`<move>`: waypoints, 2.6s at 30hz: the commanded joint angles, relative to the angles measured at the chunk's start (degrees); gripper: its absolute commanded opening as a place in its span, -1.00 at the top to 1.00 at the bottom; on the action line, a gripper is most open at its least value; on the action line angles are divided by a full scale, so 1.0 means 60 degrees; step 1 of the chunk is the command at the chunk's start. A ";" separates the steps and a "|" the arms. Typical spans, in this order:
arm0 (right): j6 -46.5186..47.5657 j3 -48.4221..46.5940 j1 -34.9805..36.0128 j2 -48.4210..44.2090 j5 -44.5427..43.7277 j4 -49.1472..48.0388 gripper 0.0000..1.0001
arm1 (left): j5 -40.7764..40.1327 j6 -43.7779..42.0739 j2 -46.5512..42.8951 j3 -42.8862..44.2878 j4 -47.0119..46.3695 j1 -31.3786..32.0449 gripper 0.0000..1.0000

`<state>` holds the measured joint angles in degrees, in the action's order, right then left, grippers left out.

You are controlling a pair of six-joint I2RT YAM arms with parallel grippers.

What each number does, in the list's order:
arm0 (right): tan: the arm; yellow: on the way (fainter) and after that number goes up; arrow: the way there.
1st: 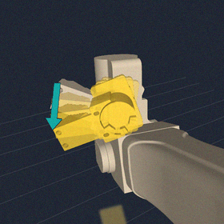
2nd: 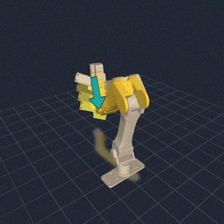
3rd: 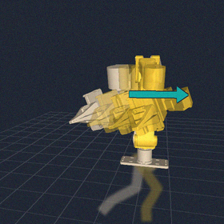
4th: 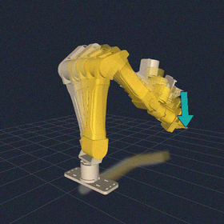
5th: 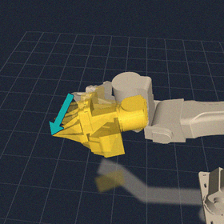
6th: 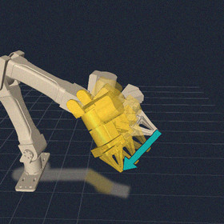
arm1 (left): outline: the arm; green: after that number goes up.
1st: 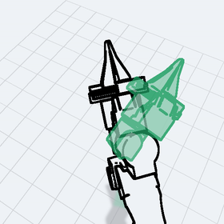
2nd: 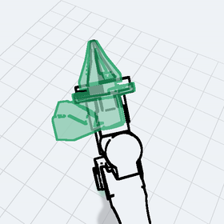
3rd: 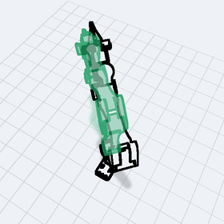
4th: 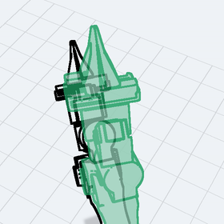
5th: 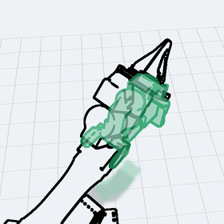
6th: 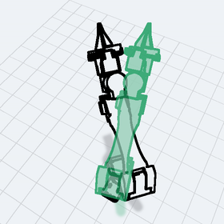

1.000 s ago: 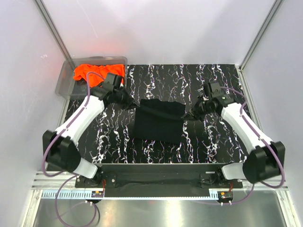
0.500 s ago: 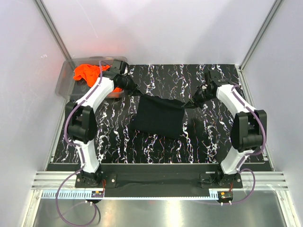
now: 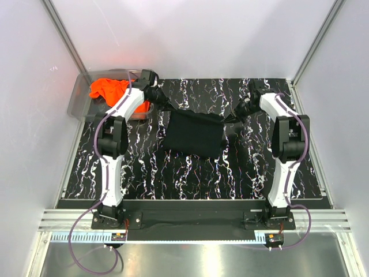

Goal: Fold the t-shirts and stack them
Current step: Fold the tshirt

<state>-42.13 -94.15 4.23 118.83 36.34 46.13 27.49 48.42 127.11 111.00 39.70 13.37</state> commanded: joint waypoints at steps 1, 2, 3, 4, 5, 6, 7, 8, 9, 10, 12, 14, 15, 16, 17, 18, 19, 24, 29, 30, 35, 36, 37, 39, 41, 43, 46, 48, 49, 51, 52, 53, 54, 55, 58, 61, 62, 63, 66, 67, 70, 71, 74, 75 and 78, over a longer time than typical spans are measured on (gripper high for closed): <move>0.0225 -0.0874 -0.0207 0.0380 0.0418 -0.0042 0.76 | 0.0180 -0.0029 0.0274 0.0761 -0.0494 -0.0265 1.00; 0.0210 -0.1166 -0.0236 0.0657 0.0462 -0.0056 0.74 | 0.0165 0.0000 0.0435 0.0806 -0.0552 -0.0337 1.00; 0.0210 -0.1328 -0.0251 0.0805 0.0520 -0.0056 0.71 | 0.0209 0.0044 0.0509 0.0850 -0.0596 -0.0352 1.00; 0.0196 -0.1504 -0.0251 0.0966 0.0666 -0.0056 0.69 | 0.0195 0.0045 0.0567 0.0909 -0.0626 -0.0382 1.00; 0.0195 -0.1883 -0.0251 0.1301 0.0754 -0.0056 0.65 | 0.0137 0.0045 0.0612 0.0938 -0.0626 -0.0411 0.97; 0.0195 -0.2090 -0.0251 0.1478 0.0842 -0.0042 0.63 | 0.0034 -0.0013 0.0656 0.0953 -0.0655 -0.0411 0.95; 0.0166 -0.2309 -0.0251 0.1668 0.0887 -0.0056 0.62 | -0.0010 -0.0072 0.0670 0.1011 -0.0670 -0.0411 0.95; 0.0137 -0.2688 -0.0251 0.1975 0.0931 -0.0042 0.61 | -0.0069 -0.0116 0.0700 0.1055 -0.0670 -0.0426 0.95; 0.0137 -0.2881 -0.0251 0.2138 0.0946 -0.0042 0.61 | -0.0200 -0.0160 0.0685 0.1070 -0.0684 -0.0455 0.95; 0.0108 -0.3057 -0.0236 0.2270 0.1033 -0.0056 0.61 | -0.0201 -0.0146 0.0685 0.1070 -0.0670 -0.0455 0.95; 0.0107 -0.3511 -0.0251 0.2636 0.1194 -0.0042 0.61 | -0.0230 -0.0146 0.0685 0.1085 -0.0670 -0.0470 0.95; 0.0122 -0.3818 -0.0251 0.2929 0.1356 -0.0027 0.61 | -0.0318 -0.0146 0.0627 0.0997 -0.0655 -0.0470 0.91; 0.0122 -0.3878 -0.0251 0.3003 0.1341 -0.0027 0.56 | -0.0304 -0.0189 0.0598 0.0953 -0.0641 -0.0484 0.81; 0.0180 -0.3937 -0.0251 0.3076 0.1341 -0.0027 0.49 | -0.0304 -0.0219 0.0539 0.0881 -0.0655 -0.0484 0.72; 0.0224 -0.3981 -0.0251 0.3149 0.1341 -0.0027 0.41 | -0.0304 -0.0321 0.0481 0.0836 -0.0626 -0.0484 0.49; 0.0254 -0.3981 -0.0265 0.3135 0.1298 0.0002 0.28 | -0.0333 -0.0394 0.0422 0.0749 -0.0611 -0.0484 0.39; 0.0341 -0.3996 -0.0265 0.3121 0.1152 0.0031 0.22 | -0.0376 -0.0467 0.0306 0.0704 -0.0597 -0.0470 0.32; 0.1073 -0.4668 -0.0309 0.2886 0.0347 0.0761 0.00 | -0.0683 -0.1358 -0.0690 0.0587 -0.0100 -0.0411 0.11; 0.1441 -0.5999 -0.0280 0.3221 -0.0357 0.0750 -0.05 | -0.1168 -0.2181 -0.2373 -0.0787 0.0311 -0.0134 0.07; 0.1440 -0.6264 -0.0237 0.3441 -0.0329 0.0619 -0.04 | -0.1168 -0.2371 -0.3000 -0.1095 0.0312 -0.0031 0.07; 0.0826 -0.9071 -0.0105 0.5561 0.0301 0.0632 0.13 | -0.1416 -0.2768 -0.4951 -0.3716 0.0326 0.1137 0.08; 0.0680 -0.9355 -0.0061 0.5799 0.0359 0.0589 0.18 | -0.1547 -0.2782 -0.5259 -0.4430 0.0326 0.1374 0.08; 0.0461 -0.9792 -0.0017 0.6004 0.0403 0.0545 0.22 | -0.1592 -0.2797 -0.5842 -0.4771 0.0312 0.1608 0.08; 0.0284 -0.9914 0.0086 0.6415 0.0476 0.0253 0.28 | -0.1564 -0.2768 -0.6314 -0.5648 0.0326 0.2238 0.08; 0.0239 -0.9812 0.0247 0.6577 0.0434 0.0135 0.29 | -0.1519 -0.2710 -0.7018 -0.6120 0.0326 0.2706 0.08; 0.0298 -0.9346 0.0407 0.6548 0.0360 -0.0026 0.30 | -0.1563 -0.2622 -0.7530 -0.6719 0.0326 0.2884 0.08; 0.0298 -0.8498 0.0525 0.6373 0.0346 -0.0188 0.35 | -0.1709 -0.2402 -0.8512 -0.7351 0.0355 0.2929 0.07; 0.0371 -0.7852 0.0584 0.5993 0.0243 -0.0217 0.36 | -0.1884 -0.2256 -0.9184 -0.7600 0.0487 0.2943 0.07; 0.0516 -0.7124 0.0599 0.5832 0.0214 -0.0232 0.38 | -0.1929 -0.2183 -0.9420 -0.7674 0.0531 0.2929 0.07; 0.0722 -0.6285 0.0628 0.5144 0.0141 -0.0334 0.38 | -0.2031 -0.2066 -0.9946 -0.7820 0.0736 0.2943 0.06; 0.0882 -0.5324 0.0657 0.4881 0.0053 -0.0407 0.39 | -0.2076 -0.2007 -1.0094 -0.7865 0.0809 0.2943 0.06; 0.0913 -0.4749 0.0657 0.4255 0.0023 -0.0524 0.39 | -0.2105 -0.1977 -1.0226 -0.7909 0.0926 0.2943 0.06; 0.0899 -0.4091 0.0657 0.3872 0.0023 -0.0975 0.39 | -0.2163 -0.1875 -1.0402 -0.7982 0.0956 0.2943 0.06; 0.0768 -0.2619 0.0657 0.3462 0.0124 -0.1313 0.39 | -0.2193 -0.1845 -1.0636 -0.8026 0.1014 0.2943 0.06; 0.0373 0.0413 0.0745 0.1660 0.0286 -0.2529 0.39 | -0.2383 -0.1816 -1.0945 -0.8041 0.1292 0.2943 0.04; 0.0153 0.3008 0.1269 -0.0054 0.0374 -0.3292 0.39 | -0.2267 -0.1801 -1.0946 -0.7924 0.1512 0.2943 0.03; 0.0050 0.3630 0.1490 -0.0870 0.0374 -0.3439 0.39 | -0.2165 -0.1787 -1.0917 -0.7895 0.1542 0.2958 0.02; -0.0386 0.4245 0.1724 -0.1313 0.0316 -0.3846 0.39 | -0.2077 -0.1743 -1.0887 -0.7822 0.1542 0.2972 0.02; -0.1644 0.6706 0.2823 -0.3042 0.0389 -0.5268 0.37 | -0.2105 -0.1611 -1.0741 -0.7792 0.1542 0.3104 0.00; -0.1955 0.7814 0.3086 -0.3916 0.0389 -0.5561 0.35 | -0.2149 -0.1582 -1.0682 -0.7778 0.1513 0.3264 -0.01; -0.2471 0.9241 0.3089 -0.5543 0.0360 -0.6063 0.33 | -0.2587 -0.1421 -1.0258 -0.7631 0.1382 0.3877 -0.04; -0.2442 0.9420 0.3060 -0.5928 0.0273 -0.5729 0.30 | -0.2806 -0.1290 -0.9982 -0.7573 0.1279 0.4055 -0.05; -0.2119 0.9772 0.2682 -0.7145 -0.0255 -0.4893 0.11 | -0.3434 -0.1142 -0.9017 -0.7252 0.0927 0.4787 -0.07; -0.2105 0.9889 0.2461 -0.7380 -0.0197 -0.4876 0.08 | -0.3656 -0.1171 -0.8722 -0.7076 0.0912 0.4963 -0.22; -0.1857 1.0300 0.1657 -0.7836 0.0225 -0.4817 0.03 | -0.4550 -0.1478 -0.7451 -0.6256 0.0941 0.5608 -0.24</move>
<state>-53.80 -34.00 18.02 74.00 37.04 17.37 7.40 40.53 77.58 67.90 48.51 44.51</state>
